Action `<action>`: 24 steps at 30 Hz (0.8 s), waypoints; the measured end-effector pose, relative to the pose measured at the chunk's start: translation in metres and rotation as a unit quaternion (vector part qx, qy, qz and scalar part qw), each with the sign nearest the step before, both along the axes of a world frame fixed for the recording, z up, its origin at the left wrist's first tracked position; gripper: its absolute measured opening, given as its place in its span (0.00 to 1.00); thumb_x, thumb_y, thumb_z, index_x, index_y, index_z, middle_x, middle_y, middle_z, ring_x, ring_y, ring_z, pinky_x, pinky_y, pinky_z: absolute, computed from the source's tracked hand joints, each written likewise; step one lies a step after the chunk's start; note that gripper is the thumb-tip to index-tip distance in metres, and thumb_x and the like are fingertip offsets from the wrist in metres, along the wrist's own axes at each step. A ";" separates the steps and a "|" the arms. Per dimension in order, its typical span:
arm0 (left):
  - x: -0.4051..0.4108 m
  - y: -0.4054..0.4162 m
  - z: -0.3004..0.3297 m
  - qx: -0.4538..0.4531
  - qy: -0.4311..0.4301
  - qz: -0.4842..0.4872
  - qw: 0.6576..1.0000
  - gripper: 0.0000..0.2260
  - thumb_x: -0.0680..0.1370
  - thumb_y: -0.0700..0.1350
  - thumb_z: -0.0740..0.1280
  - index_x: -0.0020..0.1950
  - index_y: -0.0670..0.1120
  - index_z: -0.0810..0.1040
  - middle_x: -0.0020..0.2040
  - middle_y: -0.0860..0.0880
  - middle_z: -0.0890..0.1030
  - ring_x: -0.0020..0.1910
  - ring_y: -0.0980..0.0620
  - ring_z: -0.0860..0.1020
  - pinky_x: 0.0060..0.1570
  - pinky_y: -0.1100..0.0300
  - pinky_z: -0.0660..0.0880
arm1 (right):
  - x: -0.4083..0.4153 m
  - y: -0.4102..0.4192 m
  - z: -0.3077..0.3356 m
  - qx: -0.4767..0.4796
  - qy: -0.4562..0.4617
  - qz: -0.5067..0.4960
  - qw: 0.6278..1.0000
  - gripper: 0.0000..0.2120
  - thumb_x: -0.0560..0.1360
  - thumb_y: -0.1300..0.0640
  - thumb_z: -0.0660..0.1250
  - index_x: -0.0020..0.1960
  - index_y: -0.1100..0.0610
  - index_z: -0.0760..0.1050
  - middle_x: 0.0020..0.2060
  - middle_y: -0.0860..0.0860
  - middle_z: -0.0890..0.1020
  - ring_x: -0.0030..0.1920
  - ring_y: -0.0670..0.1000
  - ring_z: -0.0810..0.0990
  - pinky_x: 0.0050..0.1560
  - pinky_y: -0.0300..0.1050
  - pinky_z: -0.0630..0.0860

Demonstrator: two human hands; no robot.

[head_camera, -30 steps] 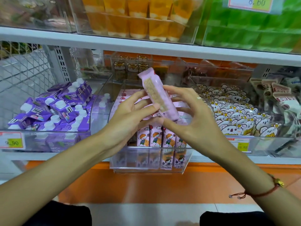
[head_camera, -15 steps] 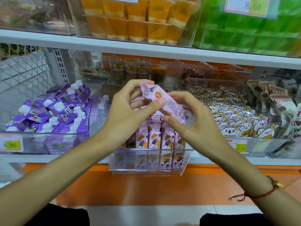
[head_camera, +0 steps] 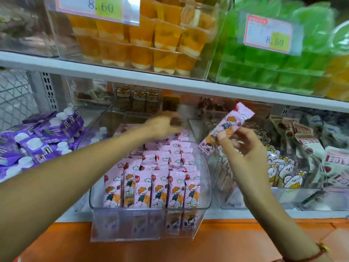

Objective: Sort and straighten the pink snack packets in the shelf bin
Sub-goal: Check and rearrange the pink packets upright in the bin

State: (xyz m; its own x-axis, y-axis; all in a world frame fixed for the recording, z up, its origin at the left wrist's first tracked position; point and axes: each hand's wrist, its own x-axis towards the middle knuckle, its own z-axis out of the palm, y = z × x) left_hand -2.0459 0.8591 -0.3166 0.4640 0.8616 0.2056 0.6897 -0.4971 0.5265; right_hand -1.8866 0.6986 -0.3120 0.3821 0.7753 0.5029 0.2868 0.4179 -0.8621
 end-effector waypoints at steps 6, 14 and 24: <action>0.015 0.034 -0.007 0.026 0.112 -0.047 0.992 0.14 0.80 0.53 0.63 0.56 0.45 0.81 0.49 0.44 0.83 0.44 0.46 0.79 0.40 0.56 0.71 | 0.006 0.010 -0.004 -0.004 0.030 0.012 0.999 0.04 0.75 0.60 0.69 0.49 0.56 0.76 0.36 0.42 0.79 0.34 0.35 0.76 0.35 0.26 0.71; 0.012 0.055 0.000 -0.011 0.126 -0.059 0.990 0.13 0.78 0.54 0.65 0.50 0.46 0.81 0.45 0.50 0.81 0.45 0.50 0.78 0.45 0.56 0.72 | 0.003 0.018 -0.006 -0.005 0.042 0.023 0.999 0.09 0.75 0.61 0.69 0.55 0.60 0.76 0.39 0.46 0.78 0.36 0.41 0.74 0.37 0.29 0.74; 0.009 -0.044 0.035 -0.114 -0.312 -0.159 0.930 0.11 0.80 0.55 0.60 0.50 0.55 0.81 0.48 0.58 0.85 0.49 0.59 0.82 0.47 0.61 0.80 | 0.000 0.020 0.010 0.019 0.004 0.082 0.996 0.12 0.73 0.64 0.70 0.55 0.61 0.72 0.41 0.53 0.82 0.38 0.45 0.78 0.38 0.32 0.76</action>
State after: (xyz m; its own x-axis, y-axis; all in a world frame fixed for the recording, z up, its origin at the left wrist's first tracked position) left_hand -2.0365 0.8153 -0.2813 0.5542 0.7557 0.3491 0.0525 -0.4503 0.8914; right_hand -1.8865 0.7188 -0.3024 0.2563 0.8086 0.5295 0.2046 0.4900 -0.8474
